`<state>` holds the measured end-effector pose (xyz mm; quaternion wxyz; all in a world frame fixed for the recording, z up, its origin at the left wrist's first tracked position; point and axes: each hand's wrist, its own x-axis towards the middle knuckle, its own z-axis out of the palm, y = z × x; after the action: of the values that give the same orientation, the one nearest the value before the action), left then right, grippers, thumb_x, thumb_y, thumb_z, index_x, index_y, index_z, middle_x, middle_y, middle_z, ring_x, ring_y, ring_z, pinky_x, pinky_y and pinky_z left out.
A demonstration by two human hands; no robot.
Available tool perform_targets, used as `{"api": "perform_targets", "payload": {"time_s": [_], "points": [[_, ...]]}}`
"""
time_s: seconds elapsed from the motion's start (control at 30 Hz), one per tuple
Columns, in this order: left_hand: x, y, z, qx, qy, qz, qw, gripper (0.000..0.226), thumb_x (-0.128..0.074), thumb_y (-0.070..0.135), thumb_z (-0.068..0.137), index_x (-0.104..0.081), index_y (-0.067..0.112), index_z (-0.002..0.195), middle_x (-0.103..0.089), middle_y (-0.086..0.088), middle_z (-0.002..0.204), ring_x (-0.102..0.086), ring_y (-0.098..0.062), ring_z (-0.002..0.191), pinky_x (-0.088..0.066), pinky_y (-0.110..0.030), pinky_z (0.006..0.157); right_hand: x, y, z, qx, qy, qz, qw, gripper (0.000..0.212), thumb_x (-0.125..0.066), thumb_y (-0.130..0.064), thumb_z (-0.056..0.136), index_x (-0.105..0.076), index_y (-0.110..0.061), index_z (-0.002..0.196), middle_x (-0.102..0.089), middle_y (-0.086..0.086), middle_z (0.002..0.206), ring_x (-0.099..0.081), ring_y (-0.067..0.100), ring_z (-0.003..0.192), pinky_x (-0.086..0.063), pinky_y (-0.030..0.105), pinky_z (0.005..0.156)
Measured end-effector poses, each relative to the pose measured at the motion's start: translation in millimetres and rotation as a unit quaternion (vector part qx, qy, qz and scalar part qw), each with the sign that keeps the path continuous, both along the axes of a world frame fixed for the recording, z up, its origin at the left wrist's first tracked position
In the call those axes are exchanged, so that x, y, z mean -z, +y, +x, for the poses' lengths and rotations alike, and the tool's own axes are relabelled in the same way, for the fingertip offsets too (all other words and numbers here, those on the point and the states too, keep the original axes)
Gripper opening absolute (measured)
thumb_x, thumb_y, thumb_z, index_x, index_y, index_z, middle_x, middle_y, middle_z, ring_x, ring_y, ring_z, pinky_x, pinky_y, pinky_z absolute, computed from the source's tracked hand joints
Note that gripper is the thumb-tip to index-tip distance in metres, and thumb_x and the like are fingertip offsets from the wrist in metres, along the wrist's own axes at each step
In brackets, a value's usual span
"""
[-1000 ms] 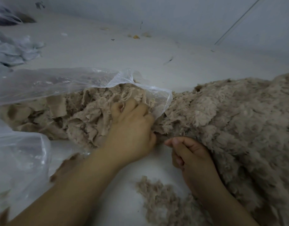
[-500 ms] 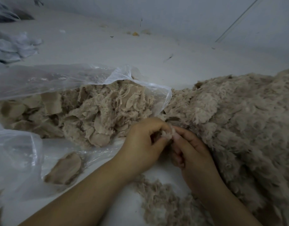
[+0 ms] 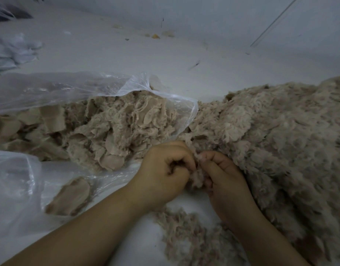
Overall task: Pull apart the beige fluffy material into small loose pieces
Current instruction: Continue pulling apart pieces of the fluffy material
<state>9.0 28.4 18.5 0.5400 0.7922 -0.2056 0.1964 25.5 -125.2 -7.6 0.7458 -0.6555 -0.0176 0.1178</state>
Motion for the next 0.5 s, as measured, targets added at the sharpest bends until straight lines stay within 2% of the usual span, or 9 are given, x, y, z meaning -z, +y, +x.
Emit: {"api": "perform_targets", "payload": {"time_s": [0.07, 0.13, 0.2, 0.27, 0.3, 0.37, 0.43, 0.5], "points": [[0.3, -0.6, 0.7, -0.045, 0.057, -0.067, 0.995, 0.018, -0.052, -0.004, 0.07, -0.066, 0.008, 0.067, -0.062, -0.002, 0.065, -0.056, -0.012, 0.054, -0.045, -0.026, 0.051, -0.7, 0.5, -0.6, 0.013, 0.019, 0.011, 1.0, 0.029, -0.053, -0.019, 0.099, -0.069, -0.028, 0.077, -0.054, -0.007, 0.059, -0.046, 0.005, 0.051, -0.04, 0.017, 0.048], [0.3, -1.0, 1.9, -0.064, 0.121, -0.123, 0.983, 0.012, -0.06, 0.005, 0.077, -0.064, 0.016, 0.081, -0.059, 0.001, 0.071, -0.051, -0.017, 0.051, -0.042, -0.028, 0.046, -2.6, 0.7, -1.4, 0.014, 0.04, 0.046, 0.998, 0.028, -0.053, -0.02, 0.099, -0.072, -0.03, 0.082, -0.067, -0.002, 0.071, -0.059, 0.008, 0.06, -0.049, 0.022, 0.055], [0.7, 1.4, 4.4, -0.032, 0.155, -0.098, 0.983, 0.029, -0.07, 0.004, 0.08, -0.064, 0.021, 0.103, -0.059, 0.0, 0.093, -0.055, -0.026, 0.059, -0.045, -0.028, 0.051, -3.2, -0.3, -1.6, 0.003, 0.046, 0.062, 0.997, 0.022, -0.053, -0.021, 0.099, -0.072, -0.026, 0.09, -0.073, 0.004, 0.084, -0.066, 0.013, 0.072, -0.053, 0.026, 0.061], [2.5, 2.2, 5.9, 0.007, 0.172, -0.047, 0.984, 0.039, -0.073, 0.001, 0.082, -0.066, 0.023, 0.113, -0.061, -0.003, 0.104, -0.06, -0.025, 0.068, -0.05, -0.029, 0.055, -4.7, -0.2, -2.7, -0.016, 0.039, 0.066, 0.997, 0.019, -0.051, -0.019, 0.1, -0.069, -0.018, 0.095, -0.072, 0.001, 0.08, -0.066, 0.009, 0.066, -0.051, 0.02, 0.056], [3.4, 1.3, 6.4, 0.012, 0.183, -0.049, 0.982, 0.033, -0.073, 0.0, 0.083, -0.069, 0.02, 0.109, -0.065, -0.006, 0.099, -0.061, -0.022, 0.067, -0.051, -0.029, 0.055, -4.4, -0.1, -2.8, -0.02, 0.031, 0.069, 0.997, 0.02, -0.05, -0.018, 0.1, -0.068, -0.015, 0.091, -0.068, -0.002, 0.07, -0.062, 0.005, 0.058, -0.048, 0.017, 0.051], [5.0, -0.6, 8.0, -0.001, 0.204, -0.098, 0.974, 0.015, -0.069, -0.002, 0.085, -0.07, 0.012, 0.09, -0.069, -0.005, 0.077, -0.061, -0.011, 0.059, -0.048, -0.023, 0.051, -5.4, 1.0, -3.1, -0.015, 0.015, 0.075, 0.997, 0.023, -0.053, -0.022, 0.098, -0.064, -0.018, 0.079, -0.055, -0.006, 0.056, -0.048, 0.004, 0.047, -0.04, 0.015, 0.044], [5.7, -1.6, 9.1, -0.024, 0.196, -0.119, 0.973, 0.015, -0.068, -0.002, 0.085, -0.068, 0.012, 0.08, -0.066, -0.002, 0.066, -0.058, -0.008, 0.056, -0.045, -0.02, 0.052, -7.7, 1.9, -3.3, -0.019, -0.008, 0.059, 0.998, 0.022, -0.059, -0.038, 0.089, -0.064, -0.027, 0.07, -0.046, -0.006, 0.058, -0.039, 0.007, 0.048, -0.035, 0.018, 0.044], [4.0, -1.8, 8.6, -0.026, 0.181, -0.126, 0.975, 0.013, -0.069, 0.001, 0.085, -0.07, 0.012, 0.079, -0.067, 0.0, 0.063, -0.058, -0.007, 0.053, -0.045, -0.019, 0.05, -8.5, 2.9, -4.6, -0.041, -0.04, 0.027, 0.998, 0.021, -0.064, -0.045, 0.085, -0.068, -0.025, 0.078, -0.052, -0.003, 0.062, -0.042, 0.008, 0.052, -0.036, 0.02, 0.047]]}}
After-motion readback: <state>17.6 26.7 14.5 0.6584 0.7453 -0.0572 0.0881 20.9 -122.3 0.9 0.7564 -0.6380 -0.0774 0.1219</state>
